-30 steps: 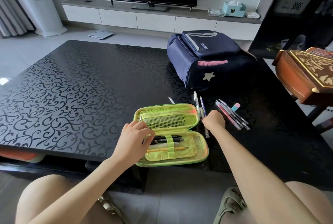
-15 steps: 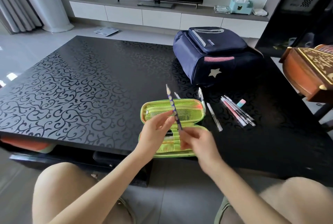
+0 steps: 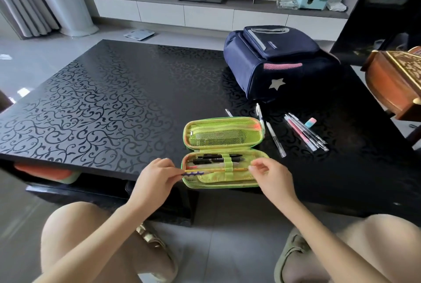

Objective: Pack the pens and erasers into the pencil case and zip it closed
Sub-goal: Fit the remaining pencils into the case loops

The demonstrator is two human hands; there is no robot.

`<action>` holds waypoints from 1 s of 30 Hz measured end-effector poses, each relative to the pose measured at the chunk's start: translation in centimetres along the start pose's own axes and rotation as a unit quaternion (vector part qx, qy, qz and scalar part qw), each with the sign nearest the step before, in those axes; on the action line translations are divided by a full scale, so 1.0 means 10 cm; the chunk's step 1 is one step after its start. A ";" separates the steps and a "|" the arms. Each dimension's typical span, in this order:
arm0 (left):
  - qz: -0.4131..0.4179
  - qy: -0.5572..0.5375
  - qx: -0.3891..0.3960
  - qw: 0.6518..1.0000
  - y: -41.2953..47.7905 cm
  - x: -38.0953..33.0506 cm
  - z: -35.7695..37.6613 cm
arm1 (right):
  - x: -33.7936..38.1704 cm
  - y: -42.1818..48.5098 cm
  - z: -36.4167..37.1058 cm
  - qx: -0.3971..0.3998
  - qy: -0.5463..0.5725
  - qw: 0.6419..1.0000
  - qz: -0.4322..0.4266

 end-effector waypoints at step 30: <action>-0.092 -0.110 0.042 0.989 0.23 0.06 0.08 | -0.11 0.12 0.23 -0.033 -0.119 0.982 -0.144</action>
Point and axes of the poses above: each hand's wrist, its own y-axis towards the middle knuckle, its own z-axis out of the palm, x = y × z, the point moved 4 cm from there along y, towards the middle knuckle, and after that the axes turned 9 degrees about x, right-handed, at the moved point
